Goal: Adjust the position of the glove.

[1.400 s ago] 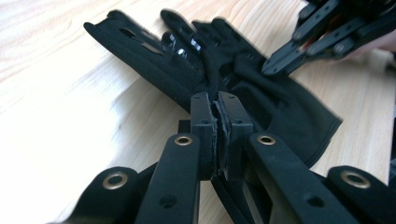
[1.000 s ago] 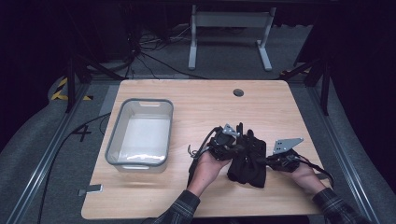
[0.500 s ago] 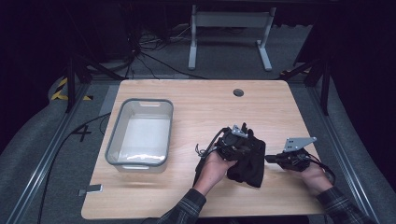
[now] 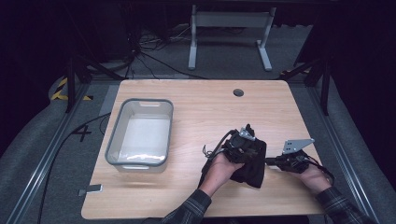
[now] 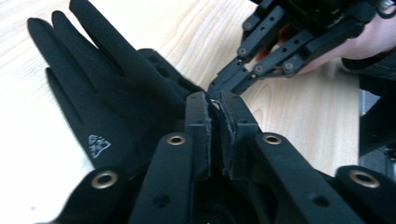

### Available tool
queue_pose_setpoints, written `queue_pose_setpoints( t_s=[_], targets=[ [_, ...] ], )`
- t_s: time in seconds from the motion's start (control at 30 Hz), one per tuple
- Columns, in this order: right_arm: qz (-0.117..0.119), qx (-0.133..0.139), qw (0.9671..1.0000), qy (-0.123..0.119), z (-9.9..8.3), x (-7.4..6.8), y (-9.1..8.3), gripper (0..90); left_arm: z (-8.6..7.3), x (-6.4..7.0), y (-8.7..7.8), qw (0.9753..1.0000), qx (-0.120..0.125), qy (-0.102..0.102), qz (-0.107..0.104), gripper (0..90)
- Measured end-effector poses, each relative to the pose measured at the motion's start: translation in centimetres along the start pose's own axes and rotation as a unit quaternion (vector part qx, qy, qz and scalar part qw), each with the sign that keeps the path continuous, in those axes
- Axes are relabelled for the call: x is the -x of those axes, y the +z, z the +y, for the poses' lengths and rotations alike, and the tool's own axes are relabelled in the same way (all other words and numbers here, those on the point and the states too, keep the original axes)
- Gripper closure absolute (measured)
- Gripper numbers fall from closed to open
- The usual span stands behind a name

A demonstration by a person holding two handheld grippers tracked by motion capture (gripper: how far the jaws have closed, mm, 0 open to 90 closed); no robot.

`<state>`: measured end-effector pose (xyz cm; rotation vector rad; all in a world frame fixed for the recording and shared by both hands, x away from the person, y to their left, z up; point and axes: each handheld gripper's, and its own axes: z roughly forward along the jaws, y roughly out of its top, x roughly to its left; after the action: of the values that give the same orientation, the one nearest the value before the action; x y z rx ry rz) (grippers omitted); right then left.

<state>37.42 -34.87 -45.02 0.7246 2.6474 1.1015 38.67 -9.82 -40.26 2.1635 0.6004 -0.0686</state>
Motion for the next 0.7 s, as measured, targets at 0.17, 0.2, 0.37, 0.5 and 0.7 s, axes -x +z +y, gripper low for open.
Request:
queue_pose_setpoints(
  t_s=[0.17,0.2,0.37,0.5,0.7],
  targets=[
    [-0.006,0.005,1.0000,0.001,0.0,0.2,-0.7,90.0,0.3,0.3,-0.2,0.9999,0.009,0.005,-0.003,77.3],
    [-0.008,0.008,0.9999,0.003,0.0,0.3,-0.9,90.0,0.4,0.3,-0.4,0.9999,0.011,0.005,-0.002,77.4],
    [-0.013,0.028,0.9995,0.010,0.4,0.5,-2.5,90.0,0.2,-0.2,-1.2,0.9998,0.009,0.006,0.017,89.6],
    [-0.009,0.044,0.9990,0.007,1.5,0.3,-3.2,90.0,-0.5,-1.4,-1.4,0.9992,-0.001,-0.003,0.039,89.8],
    [0.002,0.049,0.9988,-0.006,3.0,-0.2,-2.2,90.0,-1.4,-2.5,-0.2,0.9986,-0.019,-0.018,0.047,89.8]
  ],
)
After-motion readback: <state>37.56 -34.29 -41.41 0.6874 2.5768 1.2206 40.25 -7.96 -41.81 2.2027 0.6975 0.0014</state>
